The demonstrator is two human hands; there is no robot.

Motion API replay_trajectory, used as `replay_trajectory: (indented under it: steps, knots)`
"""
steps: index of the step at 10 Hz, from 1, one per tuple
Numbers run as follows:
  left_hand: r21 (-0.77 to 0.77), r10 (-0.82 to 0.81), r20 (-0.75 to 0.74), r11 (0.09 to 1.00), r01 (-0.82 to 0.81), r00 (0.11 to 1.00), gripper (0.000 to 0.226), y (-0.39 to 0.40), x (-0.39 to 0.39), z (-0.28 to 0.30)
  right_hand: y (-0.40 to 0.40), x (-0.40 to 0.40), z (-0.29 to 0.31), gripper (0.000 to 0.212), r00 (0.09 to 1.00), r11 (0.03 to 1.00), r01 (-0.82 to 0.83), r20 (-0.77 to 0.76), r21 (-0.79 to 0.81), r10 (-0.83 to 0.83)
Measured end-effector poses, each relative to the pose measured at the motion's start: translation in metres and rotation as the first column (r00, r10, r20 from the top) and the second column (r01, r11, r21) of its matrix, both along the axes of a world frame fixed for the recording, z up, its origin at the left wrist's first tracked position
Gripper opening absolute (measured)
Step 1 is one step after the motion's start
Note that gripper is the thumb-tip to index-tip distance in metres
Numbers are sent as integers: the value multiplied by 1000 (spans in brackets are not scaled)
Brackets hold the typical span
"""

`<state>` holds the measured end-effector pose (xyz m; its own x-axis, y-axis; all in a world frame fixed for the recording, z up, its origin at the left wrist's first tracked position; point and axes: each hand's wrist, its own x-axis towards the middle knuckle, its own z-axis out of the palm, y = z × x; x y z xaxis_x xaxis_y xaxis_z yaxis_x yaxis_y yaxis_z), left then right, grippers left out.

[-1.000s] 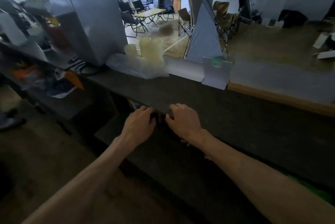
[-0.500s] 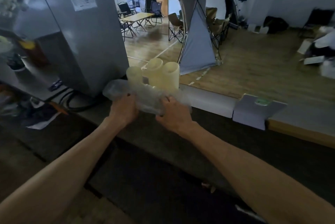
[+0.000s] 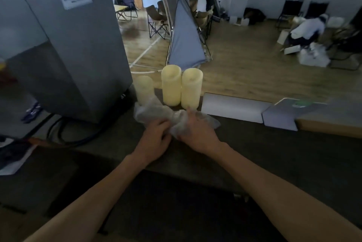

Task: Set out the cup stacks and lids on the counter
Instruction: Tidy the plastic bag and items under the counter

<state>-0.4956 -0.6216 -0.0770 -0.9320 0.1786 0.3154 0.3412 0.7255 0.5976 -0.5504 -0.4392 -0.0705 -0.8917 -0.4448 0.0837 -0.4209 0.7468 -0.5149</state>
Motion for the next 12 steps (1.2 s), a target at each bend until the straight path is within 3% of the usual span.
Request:
replay_trajectory:
  steps: [1,2,4,5,6,7,8,9,10,11,12]
  knots:
    - [70,-190,36,980,187,981,22,33,-2,14,30,13,14,95,995,982,-21,97,-186,39]
    - [185,-274,41,947,262,961,11,78,-4,25,66,31,25,85,998,975,6,61,-222,8]
    - [389,-429,48,840,379,902,24,180,11,45,161,88,16,32,964,946,235,-74,-225,-257]
    - [352,-525,-60,785,510,849,12,238,34,46,224,126,11,15,861,818,461,-51,-343,-507]
    - [126,-584,-220,777,616,781,32,296,57,41,291,168,15,9,708,672,650,-37,-354,-705]
    - [-234,-744,-250,667,707,620,66,378,94,30,364,230,23,13,628,480,703,140,-526,-766]
    - [-382,-807,-254,590,711,533,84,464,146,21,429,298,30,18,569,254,743,386,-619,-726]
    - [-322,-868,-207,496,806,451,85,556,198,13,499,366,29,21,540,132,774,537,-619,-648]
    - [-252,-925,-191,369,895,328,83,639,251,10,564,432,28,25,499,60,792,588,-607,-636]
    - [-238,-936,-111,352,905,334,77,707,304,11,619,489,22,25,466,-44,784,634,-619,-617]
    - [-173,-977,-95,205,963,191,44,757,345,11,674,529,14,22,407,-78,821,676,-566,-614]
